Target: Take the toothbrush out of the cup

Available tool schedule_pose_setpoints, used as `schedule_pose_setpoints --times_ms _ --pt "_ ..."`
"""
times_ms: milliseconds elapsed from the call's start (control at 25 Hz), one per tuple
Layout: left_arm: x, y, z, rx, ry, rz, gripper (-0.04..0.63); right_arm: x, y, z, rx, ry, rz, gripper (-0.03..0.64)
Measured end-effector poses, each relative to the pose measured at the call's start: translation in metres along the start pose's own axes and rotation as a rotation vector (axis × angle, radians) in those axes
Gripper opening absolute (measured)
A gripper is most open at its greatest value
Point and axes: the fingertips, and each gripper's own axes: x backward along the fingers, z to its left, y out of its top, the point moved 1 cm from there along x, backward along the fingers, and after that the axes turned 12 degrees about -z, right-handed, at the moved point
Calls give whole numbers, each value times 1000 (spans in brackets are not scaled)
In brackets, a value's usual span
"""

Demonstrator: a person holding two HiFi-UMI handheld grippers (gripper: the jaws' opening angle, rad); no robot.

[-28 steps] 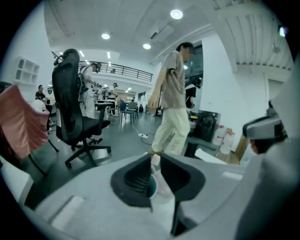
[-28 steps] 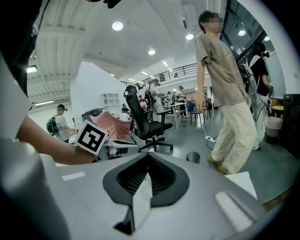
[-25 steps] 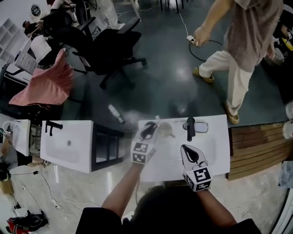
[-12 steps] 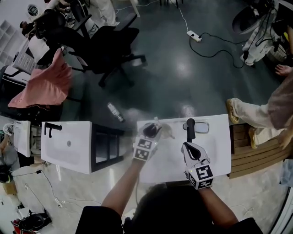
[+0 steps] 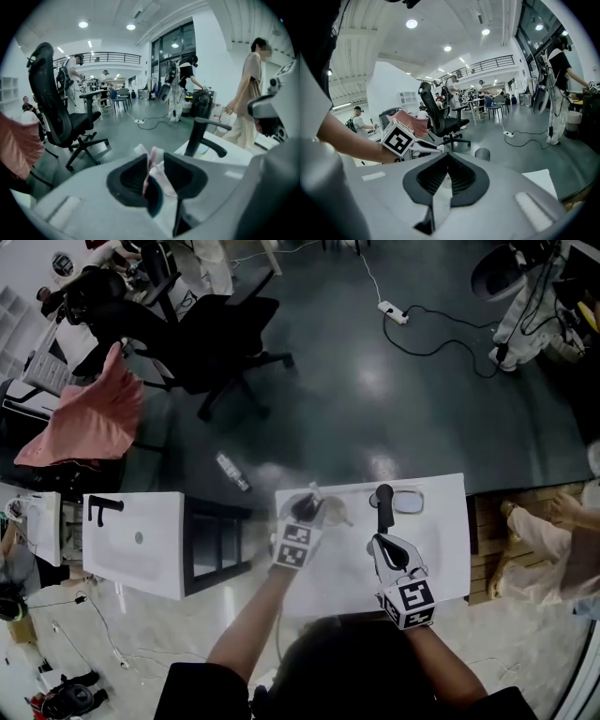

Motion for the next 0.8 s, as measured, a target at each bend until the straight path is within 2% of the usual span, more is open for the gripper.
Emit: schedule_pose_setpoints --times_ms 440,800 --pt "13 7 5 -31 62 -23 71 12 3 -8 9 -16 -20 2" --pt "49 39 -6 -42 89 -105 69 37 18 10 21 -24 -54 2"
